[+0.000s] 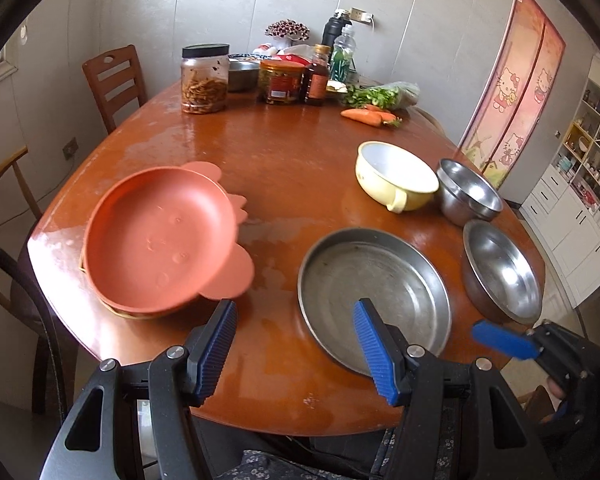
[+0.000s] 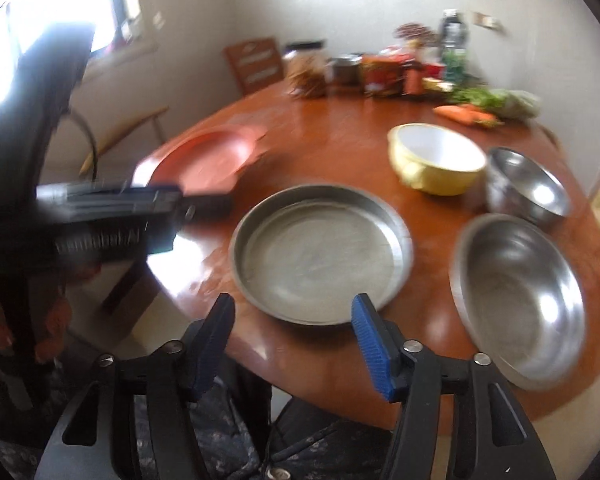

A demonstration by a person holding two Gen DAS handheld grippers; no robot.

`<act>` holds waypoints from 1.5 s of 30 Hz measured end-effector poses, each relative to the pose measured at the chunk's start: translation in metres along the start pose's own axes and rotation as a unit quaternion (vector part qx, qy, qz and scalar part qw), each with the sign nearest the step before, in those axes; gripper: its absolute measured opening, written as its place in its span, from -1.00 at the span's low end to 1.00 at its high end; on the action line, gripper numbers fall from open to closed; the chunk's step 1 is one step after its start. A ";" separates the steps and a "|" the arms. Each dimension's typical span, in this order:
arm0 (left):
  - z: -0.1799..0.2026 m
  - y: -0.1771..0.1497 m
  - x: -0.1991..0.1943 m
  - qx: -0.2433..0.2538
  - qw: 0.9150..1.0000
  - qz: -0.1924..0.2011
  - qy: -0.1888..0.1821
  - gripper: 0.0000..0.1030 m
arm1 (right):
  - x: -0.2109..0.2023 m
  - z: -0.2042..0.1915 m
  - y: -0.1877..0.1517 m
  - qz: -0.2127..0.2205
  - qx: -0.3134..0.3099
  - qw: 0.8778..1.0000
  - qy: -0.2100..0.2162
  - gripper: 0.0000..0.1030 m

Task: Organize plates and bowls
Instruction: 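Grasp the rim of the grey metal pan with the left tool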

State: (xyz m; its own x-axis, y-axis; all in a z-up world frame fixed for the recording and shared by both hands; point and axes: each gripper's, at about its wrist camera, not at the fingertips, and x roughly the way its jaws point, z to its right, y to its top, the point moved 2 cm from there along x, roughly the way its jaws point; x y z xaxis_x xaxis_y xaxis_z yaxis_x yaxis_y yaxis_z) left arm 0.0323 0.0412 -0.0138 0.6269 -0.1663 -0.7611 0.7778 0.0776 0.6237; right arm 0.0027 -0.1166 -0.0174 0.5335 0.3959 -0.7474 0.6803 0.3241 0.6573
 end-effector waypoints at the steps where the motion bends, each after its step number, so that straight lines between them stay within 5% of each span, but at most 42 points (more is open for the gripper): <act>1: 0.001 -0.001 0.002 -0.001 1.000 -0.003 0.000 0.17 | -0.004 0.007 -0.002 0.007 0.021 1.000 -0.007 0.26; 15: 0.011 -0.008 0.034 0.004 1.000 -0.030 -0.001 0.17 | 0.022 0.027 -0.007 -0.002 0.099 0.994 -0.038 0.24; 28: 0.023 -0.008 0.054 0.011 0.998 -0.045 -0.035 0.17 | 0.046 0.031 -0.002 -0.002 0.087 0.995 -0.052 0.06; 45: 0.021 -0.001 0.024 0.016 1.000 -0.014 -0.016 0.16 | 0.028 0.014 0.009 0.030 0.050 0.997 -0.053 0.03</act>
State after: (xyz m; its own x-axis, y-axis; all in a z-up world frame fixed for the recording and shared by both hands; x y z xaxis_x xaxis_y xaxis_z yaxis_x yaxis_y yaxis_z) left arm 0.0454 0.0168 -0.0293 0.6024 -0.1987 -0.7730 0.7932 0.0417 0.6075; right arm 0.0301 -0.1147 -0.0337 0.6213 0.3182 -0.7160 0.6891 0.2131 0.6926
